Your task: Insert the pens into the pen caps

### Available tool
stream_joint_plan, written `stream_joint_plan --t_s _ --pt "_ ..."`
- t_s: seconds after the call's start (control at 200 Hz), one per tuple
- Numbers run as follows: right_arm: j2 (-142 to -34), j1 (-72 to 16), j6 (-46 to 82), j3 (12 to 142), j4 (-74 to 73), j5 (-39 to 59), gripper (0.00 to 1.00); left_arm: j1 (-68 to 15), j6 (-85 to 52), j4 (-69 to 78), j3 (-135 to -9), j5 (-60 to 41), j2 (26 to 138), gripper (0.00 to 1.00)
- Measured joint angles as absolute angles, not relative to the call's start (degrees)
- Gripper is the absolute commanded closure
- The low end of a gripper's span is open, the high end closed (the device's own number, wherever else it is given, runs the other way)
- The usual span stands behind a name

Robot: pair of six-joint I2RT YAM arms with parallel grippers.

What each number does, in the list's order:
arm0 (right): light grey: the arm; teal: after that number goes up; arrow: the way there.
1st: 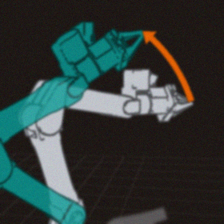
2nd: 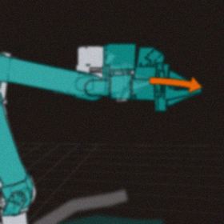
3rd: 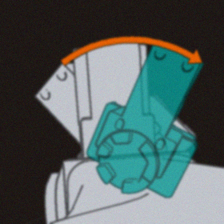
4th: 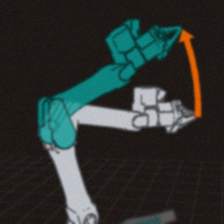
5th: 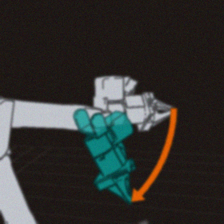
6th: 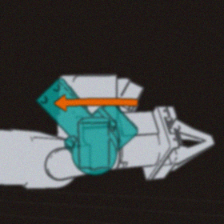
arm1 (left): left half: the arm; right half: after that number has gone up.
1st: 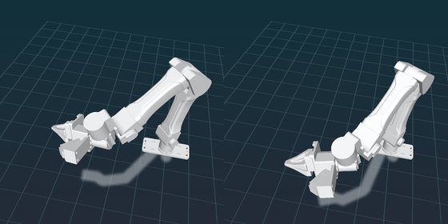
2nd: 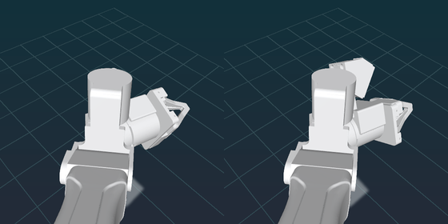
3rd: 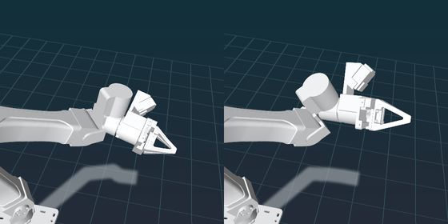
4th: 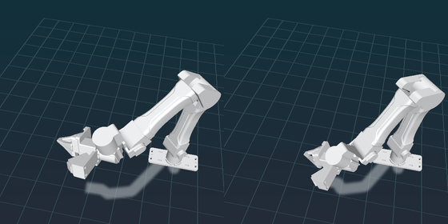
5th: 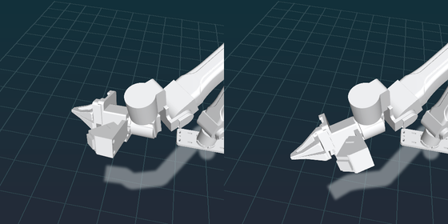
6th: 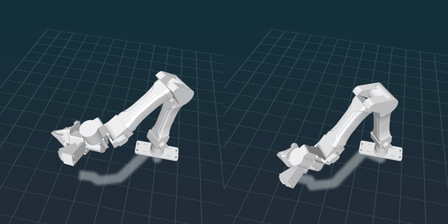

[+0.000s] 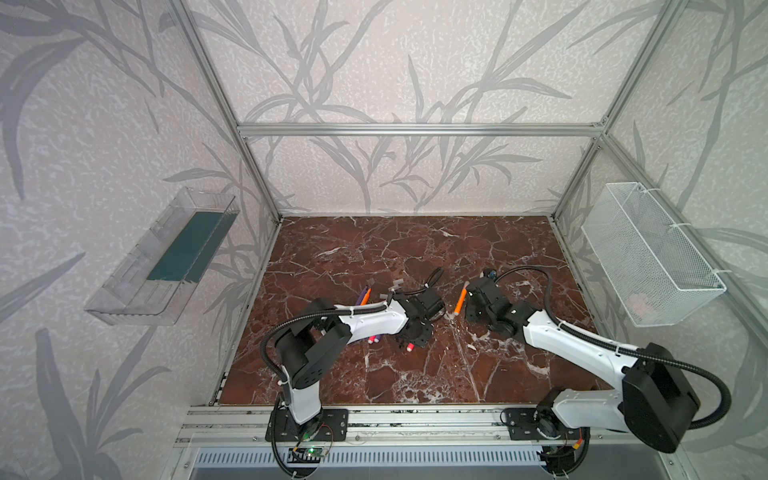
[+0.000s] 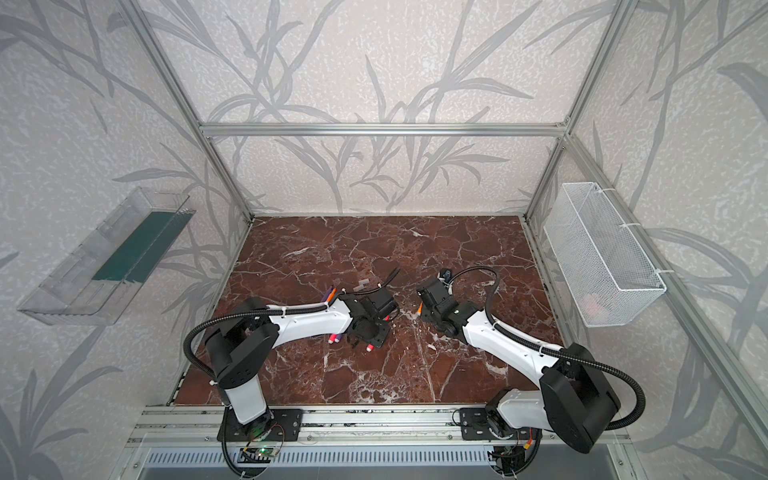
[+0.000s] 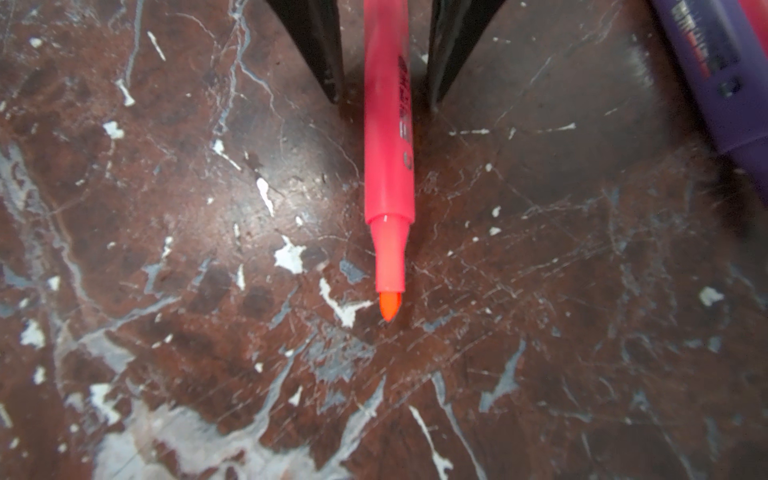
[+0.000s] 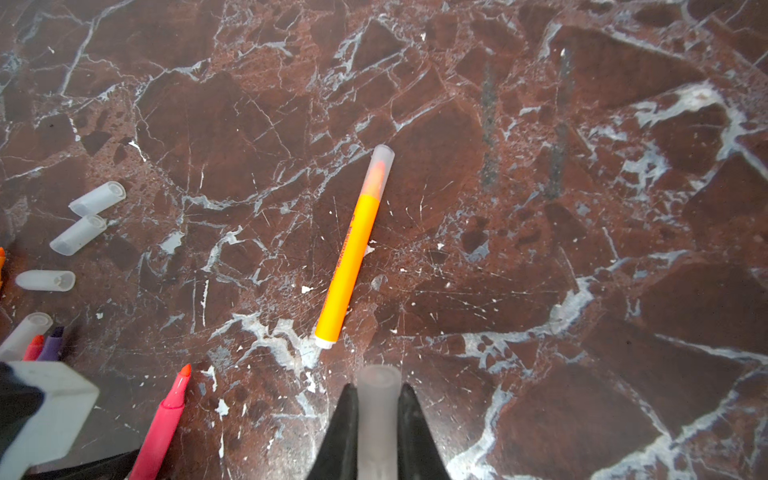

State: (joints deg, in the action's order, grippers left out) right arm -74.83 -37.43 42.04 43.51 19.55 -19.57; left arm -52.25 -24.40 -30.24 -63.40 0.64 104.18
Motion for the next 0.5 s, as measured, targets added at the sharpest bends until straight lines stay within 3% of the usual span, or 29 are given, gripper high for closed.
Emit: stream_joint_plan --t_s 0.37,0.5 --pt "-72.9 -37.4 42.2 43.2 19.6 -20.1 1.0 -53.4 -24.0 -32.1 -66.3 3.7 106.5 0.68" --pt "-72.6 -37.4 42.2 43.0 19.5 -20.1 1.0 -53.7 -24.0 -31.7 -66.9 4.0 107.0 0.72"
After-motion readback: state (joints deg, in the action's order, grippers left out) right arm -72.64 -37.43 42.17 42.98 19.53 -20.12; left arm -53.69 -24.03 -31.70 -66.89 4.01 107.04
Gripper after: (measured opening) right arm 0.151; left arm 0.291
